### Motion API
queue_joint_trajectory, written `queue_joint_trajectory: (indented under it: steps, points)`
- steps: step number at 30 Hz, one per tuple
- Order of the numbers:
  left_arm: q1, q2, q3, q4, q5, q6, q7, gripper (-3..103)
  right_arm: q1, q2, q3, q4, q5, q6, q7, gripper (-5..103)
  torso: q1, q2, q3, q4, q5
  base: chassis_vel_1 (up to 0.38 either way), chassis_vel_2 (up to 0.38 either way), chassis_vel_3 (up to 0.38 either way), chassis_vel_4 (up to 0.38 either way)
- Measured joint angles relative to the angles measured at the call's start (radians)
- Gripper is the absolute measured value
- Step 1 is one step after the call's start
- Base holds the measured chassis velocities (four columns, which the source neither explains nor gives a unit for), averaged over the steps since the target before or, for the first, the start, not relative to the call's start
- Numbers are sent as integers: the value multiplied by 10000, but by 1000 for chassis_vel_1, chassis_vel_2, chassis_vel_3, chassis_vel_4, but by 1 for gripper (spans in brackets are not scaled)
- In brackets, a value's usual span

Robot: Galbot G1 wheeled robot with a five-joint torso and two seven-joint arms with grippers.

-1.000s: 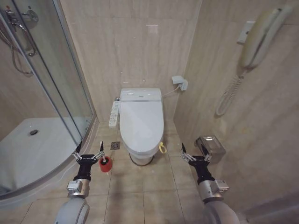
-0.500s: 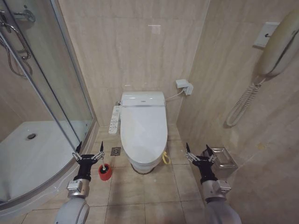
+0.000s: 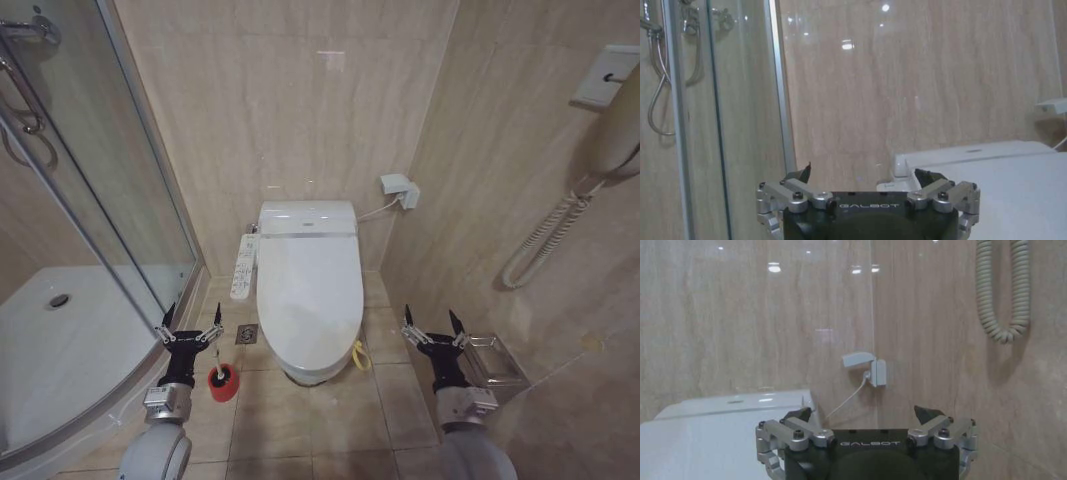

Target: Open the toilet lid, clean the toilet bowl with a toilet brush, close the toilet lid, and flush.

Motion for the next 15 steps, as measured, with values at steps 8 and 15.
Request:
queue_joint_trajectory:
  steps: [8, 15]
  points:
    - [3, 0, 0, 0, 0, 0, 0, 100, 35, 38, -79, -182, -63, -25, 66, 100, -7, 4, -3, 1, 0, 13, -10, -5, 14]
    - [-1, 0, 0, 0, 0, 0, -1, 100, 294, 82, -102, -396, -559, 284, -105, 100, 4, 1, 1, 2, -1, -46, 55, 45, -73]
